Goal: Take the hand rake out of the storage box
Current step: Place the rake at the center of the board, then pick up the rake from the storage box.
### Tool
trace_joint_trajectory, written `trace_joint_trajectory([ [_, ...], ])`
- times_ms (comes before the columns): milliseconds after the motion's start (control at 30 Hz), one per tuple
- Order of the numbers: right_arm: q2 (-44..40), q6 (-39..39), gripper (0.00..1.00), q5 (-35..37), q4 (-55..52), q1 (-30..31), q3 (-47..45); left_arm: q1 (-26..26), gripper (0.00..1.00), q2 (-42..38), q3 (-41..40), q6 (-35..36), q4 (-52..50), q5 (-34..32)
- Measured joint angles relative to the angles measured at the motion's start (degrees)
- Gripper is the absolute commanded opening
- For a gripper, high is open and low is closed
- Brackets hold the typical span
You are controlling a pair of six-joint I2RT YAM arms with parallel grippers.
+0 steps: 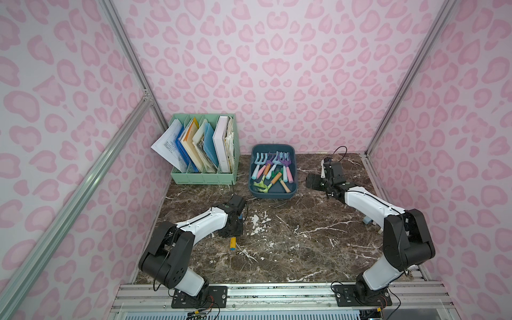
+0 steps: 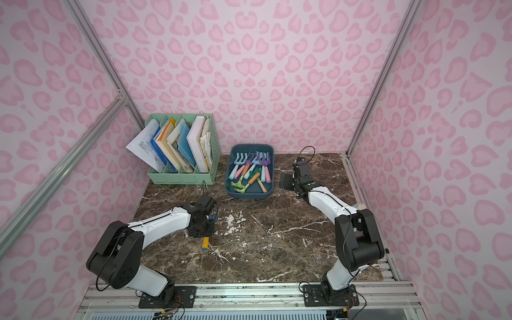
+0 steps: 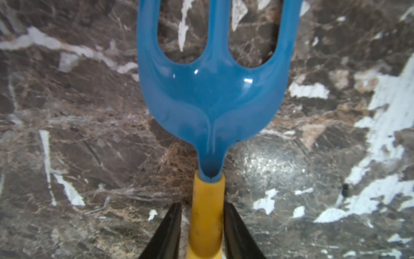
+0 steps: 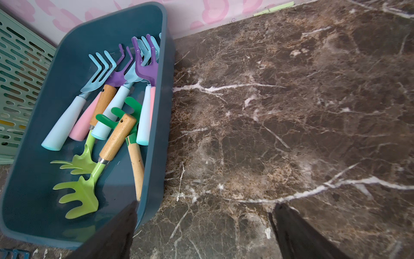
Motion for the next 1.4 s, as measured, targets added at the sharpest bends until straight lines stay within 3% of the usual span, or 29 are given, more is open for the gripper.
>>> trace_joint_trajectory([
  [67, 0.0, 0.0, 0.98, 0.0, 0.0, 0.0, 0.0, 0.0, 0.57, -0.7, 0.0, -0.2, -0.5, -0.4],
  [233, -1.5, 0.0, 0.89, 0.0, -0.2, 1.0, 0.2, 0.0, 0.97, -4.0, 2.0, -0.7, -3.7, -2.3],
  [433, -2.3, 0.1, 0.75, 1.0, -2.6, 6.7, 8.0, 0.0, 0.98, -13.8, 11.6, -1.6, -6.6, -4.7],
  [633, 10.6, 0.7, 0.63, 2.1, -6.3, 14.8, 28.3, 0.2, 0.98, -20.7, 13.9, -0.3, -1.1, -8.0],
  [767, 21.5, 0.9, 0.63, 4.1, -12.5, 16.2, 41.1, 0.2, 0.99, -23.1, 11.4, 1.1, 0.7, -10.2],
  [867, 28.7, -0.3, 0.69, 6.6, -17.5, 16.0, 50.3, 0.3, 0.99, -24.2, 10.0, 1.6, 1.1, -11.6],
  [967, 34.8, -7.3, 0.73, 7.2, -20.0, 16.0, 57.0, 0.3, 0.99, -24.9, 9.2, 1.8, 1.5, -12.9],
  [1033, 36.1, -13.9, 0.80, 7.4, -20.3, 16.2, 56.9, 0.3, 0.98, -24.9, 9.1, 1.9, 1.6, -13.3],
  [1100, 35.7, -21.4, 0.78, 6.7, -20.1, 16.2, 54.2, 0.3, 0.99, -24.8, 8.9, 2.0, 1.7, -13.5],
  [1267, 31.5, -41.2, 0.86, -2.5, -16.8, 15.0, 46.0, 0.4, 0.99, -23.6, 8.9, 2.7, 2.1, -13.6],
  [1400, 34.0, -56.4, 0.86, -7.7, -16.8, 14.3, 47.3, 0.4, 0.99, -23.0, 8.9, 2.8, 2.8, -13.6],
])
